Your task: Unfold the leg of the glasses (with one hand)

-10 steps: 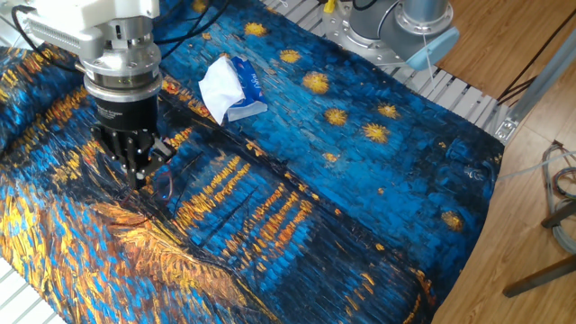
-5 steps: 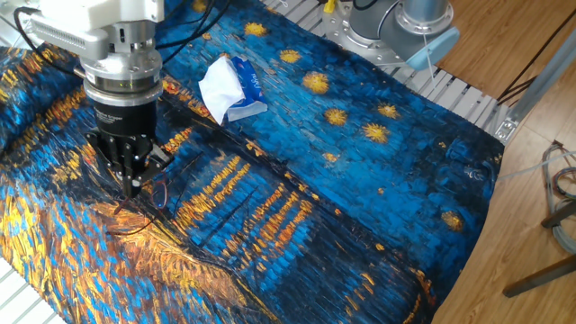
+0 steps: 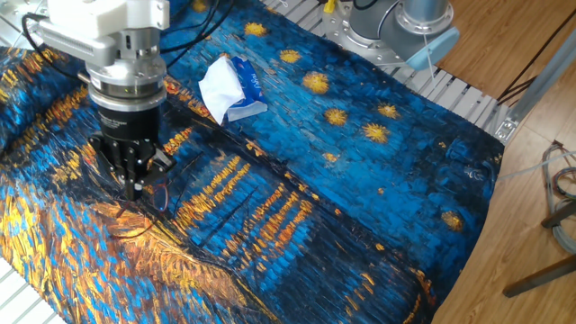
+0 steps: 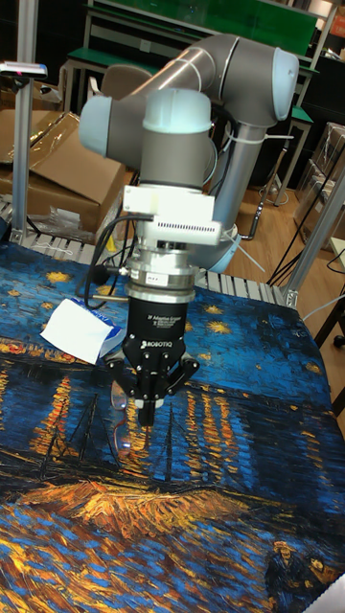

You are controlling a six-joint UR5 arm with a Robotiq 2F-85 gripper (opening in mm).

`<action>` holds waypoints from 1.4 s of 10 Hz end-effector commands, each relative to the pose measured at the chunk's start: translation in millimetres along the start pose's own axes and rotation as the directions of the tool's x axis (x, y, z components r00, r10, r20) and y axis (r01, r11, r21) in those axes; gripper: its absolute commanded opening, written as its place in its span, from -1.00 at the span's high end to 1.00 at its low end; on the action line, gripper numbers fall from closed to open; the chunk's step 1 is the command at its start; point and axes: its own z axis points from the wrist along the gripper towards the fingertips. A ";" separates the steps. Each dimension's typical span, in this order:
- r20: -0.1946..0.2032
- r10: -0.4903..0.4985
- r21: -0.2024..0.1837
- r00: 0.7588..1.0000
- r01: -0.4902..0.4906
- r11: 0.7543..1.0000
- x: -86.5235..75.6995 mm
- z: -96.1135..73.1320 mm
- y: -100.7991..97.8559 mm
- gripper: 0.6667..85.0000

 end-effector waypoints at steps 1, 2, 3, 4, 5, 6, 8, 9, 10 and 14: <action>0.028 0.004 -0.009 1.000 -0.004 1.000 4.3 10.6 -2.3 0.99; 0.034 0.002 -0.014 0.999 -0.001 1.000 5.5 12.4 -4.9 0.99; 0.043 -0.001 -0.025 0.999 0.002 1.000 7.2 15.6 -7.3 0.99; 0.045 -0.005 -0.025 0.999 0.006 1.000 11.5 19.8 -10.8 0.99; 0.047 -0.005 -0.022 0.999 0.006 1.000 14.7 23.1 -13.3 0.99; 0.051 -0.003 -0.019 0.999 0.004 1.000 16.4 25.8 -13.6 0.99; 0.058 -0.001 -0.015 0.998 0.002 1.000 16.8 28.8 -12.0 0.99; 0.064 -0.001 -0.013 0.998 0.002 1.000 17.8 31.8 -11.5 0.99; 0.064 -0.001 -0.006 0.998 0.002 1.000 19.7 34.7 -10.7 0.99; 0.065 -0.014 -0.006 0.998 0.015 1.000 21.2 38.1 -7.2 0.99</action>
